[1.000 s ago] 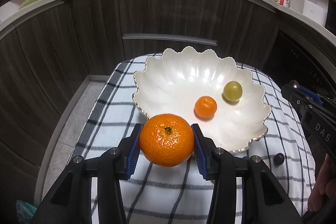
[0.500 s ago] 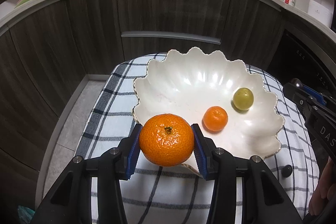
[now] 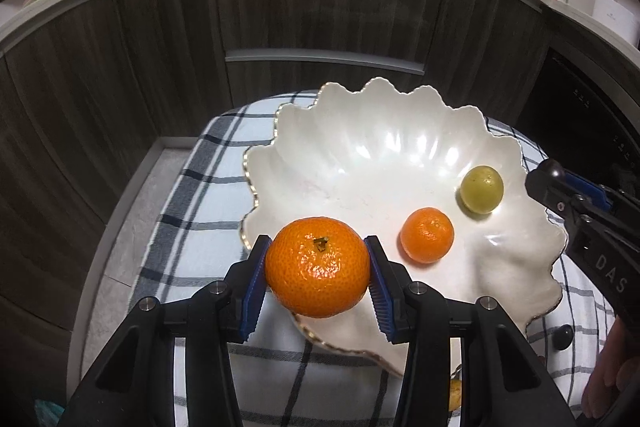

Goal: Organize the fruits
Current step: 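Lift the orange and cherry and carry them over the white bowl, then open both tools to drop the orange and cherry into the bowl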

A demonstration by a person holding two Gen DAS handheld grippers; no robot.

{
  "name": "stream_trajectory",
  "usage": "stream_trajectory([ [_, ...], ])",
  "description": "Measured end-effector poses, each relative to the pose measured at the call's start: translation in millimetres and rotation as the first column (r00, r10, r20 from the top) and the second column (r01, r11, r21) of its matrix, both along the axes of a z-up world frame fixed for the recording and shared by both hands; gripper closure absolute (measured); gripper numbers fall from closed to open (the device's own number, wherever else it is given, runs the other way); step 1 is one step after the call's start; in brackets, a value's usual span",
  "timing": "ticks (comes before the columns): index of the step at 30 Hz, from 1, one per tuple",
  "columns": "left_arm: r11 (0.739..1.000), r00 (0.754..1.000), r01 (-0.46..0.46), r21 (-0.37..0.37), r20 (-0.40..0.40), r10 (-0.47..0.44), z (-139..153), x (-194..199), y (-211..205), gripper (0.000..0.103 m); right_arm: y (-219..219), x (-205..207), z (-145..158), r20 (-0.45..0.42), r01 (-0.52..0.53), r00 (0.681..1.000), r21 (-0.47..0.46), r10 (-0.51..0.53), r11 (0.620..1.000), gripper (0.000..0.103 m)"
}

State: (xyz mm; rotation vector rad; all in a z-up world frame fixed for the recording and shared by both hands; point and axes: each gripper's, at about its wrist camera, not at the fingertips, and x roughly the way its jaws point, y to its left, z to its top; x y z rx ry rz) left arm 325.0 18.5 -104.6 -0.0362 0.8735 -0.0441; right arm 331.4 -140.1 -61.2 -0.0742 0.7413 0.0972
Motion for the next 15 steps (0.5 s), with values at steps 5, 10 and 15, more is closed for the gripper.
stream_trajectory([
  [5,1.0,1.0,0.006,-0.013,0.0,-0.006,-3,6,-3,0.058,-1,6,-1,0.001,0.006,1.0,0.001,-0.006,1.0,0.075],
  [10,1.0,1.0,0.02,-0.017,-0.002,-0.02,-4,10,-7,0.058,-3,10,-3,-0.004,0.004,1.0,0.0,-0.004,1.0,0.075],
  [15,0.999,0.999,0.038,-0.016,-0.012,-0.038,-7,13,-10,0.058,-5,14,-8,-0.021,-0.001,1.0,-0.006,0.001,1.0,0.075],
])
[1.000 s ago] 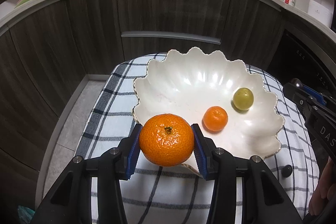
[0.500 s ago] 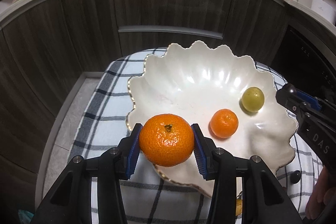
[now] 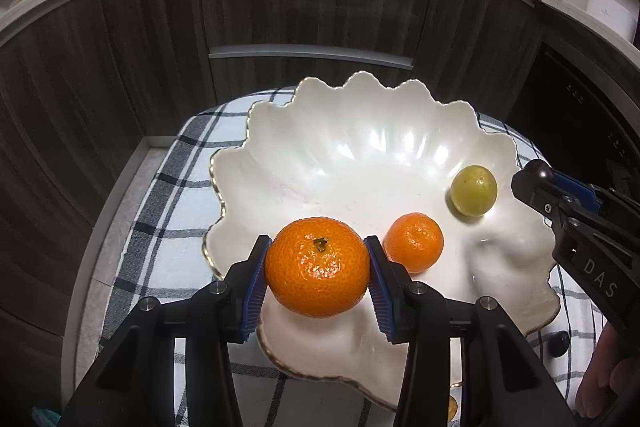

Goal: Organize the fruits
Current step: 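Open both tools to drop the orange and cherry into the bowl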

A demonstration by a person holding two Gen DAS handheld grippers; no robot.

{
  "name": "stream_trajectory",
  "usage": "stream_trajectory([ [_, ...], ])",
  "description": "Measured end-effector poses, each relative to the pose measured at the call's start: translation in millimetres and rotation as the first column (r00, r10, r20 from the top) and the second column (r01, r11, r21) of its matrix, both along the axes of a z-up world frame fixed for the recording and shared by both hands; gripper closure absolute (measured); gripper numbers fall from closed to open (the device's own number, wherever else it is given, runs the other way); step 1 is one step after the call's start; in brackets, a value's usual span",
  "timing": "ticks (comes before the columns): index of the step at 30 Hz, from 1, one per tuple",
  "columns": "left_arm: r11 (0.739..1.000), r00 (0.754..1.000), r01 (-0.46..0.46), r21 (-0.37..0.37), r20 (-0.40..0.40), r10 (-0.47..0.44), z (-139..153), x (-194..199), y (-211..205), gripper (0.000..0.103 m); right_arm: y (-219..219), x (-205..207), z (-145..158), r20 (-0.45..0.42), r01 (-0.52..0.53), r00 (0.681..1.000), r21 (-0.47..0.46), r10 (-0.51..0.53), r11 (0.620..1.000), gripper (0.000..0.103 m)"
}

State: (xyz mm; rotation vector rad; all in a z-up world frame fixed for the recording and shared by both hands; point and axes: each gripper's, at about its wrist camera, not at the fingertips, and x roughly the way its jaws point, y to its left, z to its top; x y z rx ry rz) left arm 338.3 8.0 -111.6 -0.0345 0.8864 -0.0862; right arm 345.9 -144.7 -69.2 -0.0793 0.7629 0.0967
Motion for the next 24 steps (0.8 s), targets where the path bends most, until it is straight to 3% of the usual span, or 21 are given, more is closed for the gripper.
stream_trajectory([
  [9,1.0,1.0,0.009,0.005,-0.008,-0.009,1,-2,-3,0.054,0,5,-2,-0.025,-0.016,1.0,0.0,0.016,1.0,0.075],
  [11,1.0,1.0,0.004,0.03,0.025,-0.005,5,-6,-4,0.032,1,5,-1,-0.026,-0.019,0.999,-0.006,0.019,1.0,0.073],
  [14,0.999,0.998,-0.007,0.037,0.068,0.004,13,-11,-4,0.018,2,3,0,-0.015,-0.017,1.0,-0.018,0.017,1.0,0.045],
  [16,0.999,0.997,-0.011,0.034,0.073,0.008,16,-11,-3,0.018,-1,0,3,0.0,-0.005,1.0,-0.008,0.005,1.0,0.029],
  [24,0.999,0.996,-0.03,0.027,0.084,0.028,23,-14,-1,0.006,-9,-4,10,0.015,0.03,0.999,-0.013,-0.03,0.999,0.022],
])
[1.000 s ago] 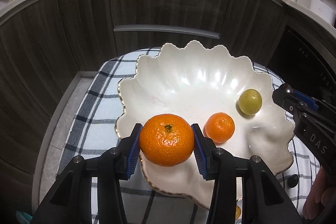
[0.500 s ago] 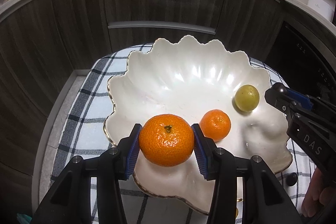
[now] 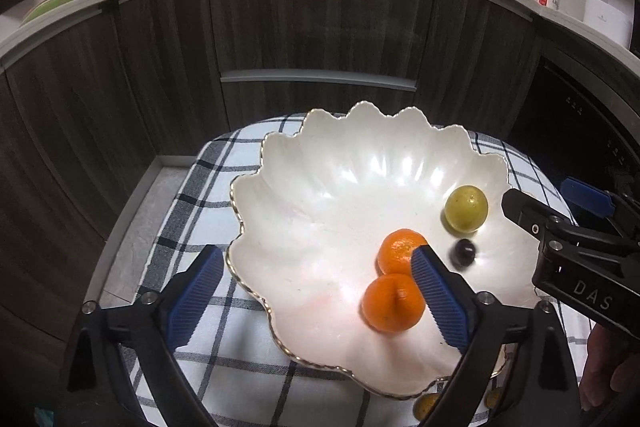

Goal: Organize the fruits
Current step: 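Open both tools to drop the orange and cherry into the bowl, then withdraw both tools from the bowl toward the remaining fruits on the cloth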

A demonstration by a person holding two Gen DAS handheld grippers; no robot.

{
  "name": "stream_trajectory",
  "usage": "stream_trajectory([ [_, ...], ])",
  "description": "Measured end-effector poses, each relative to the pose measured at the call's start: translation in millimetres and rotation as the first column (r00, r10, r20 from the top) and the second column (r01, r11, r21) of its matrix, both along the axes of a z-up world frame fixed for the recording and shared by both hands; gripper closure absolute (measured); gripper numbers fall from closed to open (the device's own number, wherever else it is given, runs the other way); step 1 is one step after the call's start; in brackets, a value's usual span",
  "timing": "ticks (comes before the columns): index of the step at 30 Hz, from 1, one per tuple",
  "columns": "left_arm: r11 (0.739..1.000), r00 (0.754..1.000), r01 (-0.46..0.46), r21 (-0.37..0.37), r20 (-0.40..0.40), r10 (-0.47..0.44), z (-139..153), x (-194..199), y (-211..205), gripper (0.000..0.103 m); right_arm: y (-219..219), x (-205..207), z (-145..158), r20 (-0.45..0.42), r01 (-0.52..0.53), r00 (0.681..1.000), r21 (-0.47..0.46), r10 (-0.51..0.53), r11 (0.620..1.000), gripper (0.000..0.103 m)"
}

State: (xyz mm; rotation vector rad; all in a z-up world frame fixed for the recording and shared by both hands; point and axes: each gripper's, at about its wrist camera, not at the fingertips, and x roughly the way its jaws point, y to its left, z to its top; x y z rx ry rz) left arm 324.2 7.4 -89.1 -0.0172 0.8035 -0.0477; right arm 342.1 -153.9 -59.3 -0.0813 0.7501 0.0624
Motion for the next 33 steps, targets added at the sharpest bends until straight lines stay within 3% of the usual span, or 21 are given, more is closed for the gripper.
stream_trajectory([
  [18,1.0,0.998,-0.007,0.001,0.057,0.007,37,-37,1,0.005,-8,-38,32,0.063,0.016,0.998,0.024,-0.018,1.0,0.021],
  [33,1.0,0.997,0.004,0.009,0.075,-0.004,51,-66,-9,0.005,-25,-76,45,0.088,0.036,0.995,0.035,-0.039,0.999,0.021],
])
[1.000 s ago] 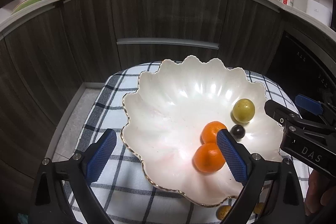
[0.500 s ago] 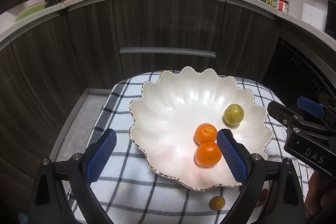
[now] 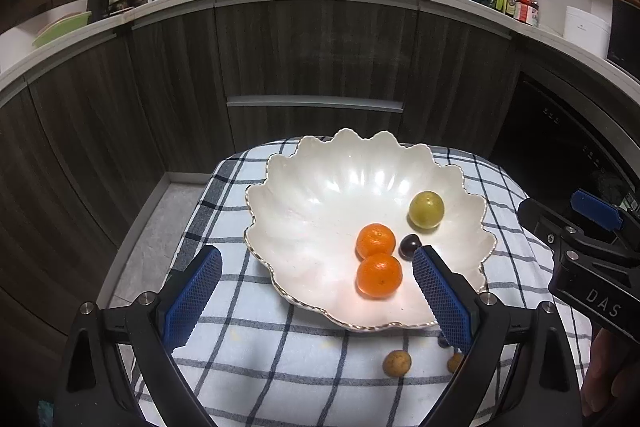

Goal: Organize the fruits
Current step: 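Withdraw both tools from the bowl toward the remaining fruits on the cloth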

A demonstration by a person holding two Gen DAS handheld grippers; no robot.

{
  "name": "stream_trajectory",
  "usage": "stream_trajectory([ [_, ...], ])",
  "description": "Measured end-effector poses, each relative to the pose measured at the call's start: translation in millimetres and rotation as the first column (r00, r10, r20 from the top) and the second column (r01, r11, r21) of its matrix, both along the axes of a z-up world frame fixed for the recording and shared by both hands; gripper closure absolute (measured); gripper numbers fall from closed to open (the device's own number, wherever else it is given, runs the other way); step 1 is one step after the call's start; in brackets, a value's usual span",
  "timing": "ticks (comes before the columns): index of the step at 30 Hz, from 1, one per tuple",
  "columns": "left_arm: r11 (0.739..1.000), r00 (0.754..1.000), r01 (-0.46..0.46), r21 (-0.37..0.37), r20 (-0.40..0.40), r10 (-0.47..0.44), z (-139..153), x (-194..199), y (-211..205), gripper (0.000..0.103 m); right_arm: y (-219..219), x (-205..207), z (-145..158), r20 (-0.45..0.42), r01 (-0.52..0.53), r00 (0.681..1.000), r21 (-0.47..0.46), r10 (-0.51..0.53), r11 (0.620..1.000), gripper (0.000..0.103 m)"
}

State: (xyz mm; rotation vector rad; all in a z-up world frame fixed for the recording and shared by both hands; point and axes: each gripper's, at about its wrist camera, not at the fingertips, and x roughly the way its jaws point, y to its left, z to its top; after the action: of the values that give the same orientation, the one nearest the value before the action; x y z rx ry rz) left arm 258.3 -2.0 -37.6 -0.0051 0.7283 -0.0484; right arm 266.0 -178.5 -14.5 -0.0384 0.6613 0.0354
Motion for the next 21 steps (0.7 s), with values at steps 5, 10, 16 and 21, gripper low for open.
stream_trajectory([
  [5,1.0,1.0,0.012,0.003,0.009,-0.012,4,-8,-7,0.005,-7,-9,2,0.005,0.01,1.0,0.005,-0.01,1.0,0.021],
  [10,1.0,1.0,0.023,0.005,0.016,-0.023,7,-14,-13,0.005,-15,-17,2,0.007,0.022,1.0,0.011,-0.022,1.0,0.021],
  [16,0.999,0.999,0.033,0.0,0.017,-0.033,8,-21,-21,0.005,-24,-25,2,0.009,0.034,0.999,0.015,-0.034,0.999,0.021],
  [21,0.999,0.999,0.036,0.005,0.024,-0.036,5,-29,-29,0.005,-33,-32,0,0.007,0.044,0.999,0.015,-0.044,0.999,0.021],
])
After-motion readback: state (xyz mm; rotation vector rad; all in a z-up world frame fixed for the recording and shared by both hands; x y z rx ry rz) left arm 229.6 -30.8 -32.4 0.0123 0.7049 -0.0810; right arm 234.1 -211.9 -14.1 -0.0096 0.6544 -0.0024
